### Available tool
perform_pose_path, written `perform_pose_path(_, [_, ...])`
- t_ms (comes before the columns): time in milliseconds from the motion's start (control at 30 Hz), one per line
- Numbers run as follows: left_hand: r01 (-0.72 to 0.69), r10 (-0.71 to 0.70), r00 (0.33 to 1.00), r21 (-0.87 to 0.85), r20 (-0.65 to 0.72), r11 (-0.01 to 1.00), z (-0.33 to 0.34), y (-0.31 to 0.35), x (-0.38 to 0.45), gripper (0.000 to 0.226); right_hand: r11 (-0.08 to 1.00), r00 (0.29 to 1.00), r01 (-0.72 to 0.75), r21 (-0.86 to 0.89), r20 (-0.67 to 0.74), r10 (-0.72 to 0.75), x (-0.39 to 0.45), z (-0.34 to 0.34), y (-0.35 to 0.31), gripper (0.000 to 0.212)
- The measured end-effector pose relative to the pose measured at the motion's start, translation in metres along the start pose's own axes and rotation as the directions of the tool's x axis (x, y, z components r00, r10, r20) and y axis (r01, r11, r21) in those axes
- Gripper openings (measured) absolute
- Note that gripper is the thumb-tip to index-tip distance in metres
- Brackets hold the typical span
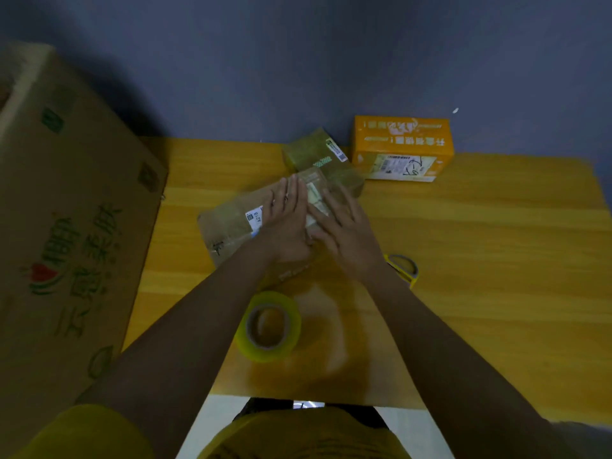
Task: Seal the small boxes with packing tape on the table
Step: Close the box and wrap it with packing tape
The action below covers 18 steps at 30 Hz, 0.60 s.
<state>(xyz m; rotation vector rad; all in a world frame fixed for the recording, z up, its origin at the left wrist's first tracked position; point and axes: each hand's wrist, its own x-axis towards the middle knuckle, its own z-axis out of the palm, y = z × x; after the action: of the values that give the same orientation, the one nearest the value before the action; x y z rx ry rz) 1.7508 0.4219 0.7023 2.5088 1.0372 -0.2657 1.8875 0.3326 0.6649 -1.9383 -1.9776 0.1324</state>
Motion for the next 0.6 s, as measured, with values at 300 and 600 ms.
perform_pose_path(300, [0.155, -0.159, 0.986, -0.086, -0.041, 0.984, -0.023, -0.062, -0.016, 0.119, 0.988, 0.998, -0.053, -0.145, -0.053, 0.046, 0.032, 0.002, -0.037, 0.051])
perform_pose_path(600, [0.051, -0.011, 0.962, 0.14, -0.273, 0.989, 0.001, -0.076, -0.02, 0.103, 0.959, 0.954, -0.158, -0.234, 0.216, 0.209, 0.121, 0.007, -0.046, 0.081])
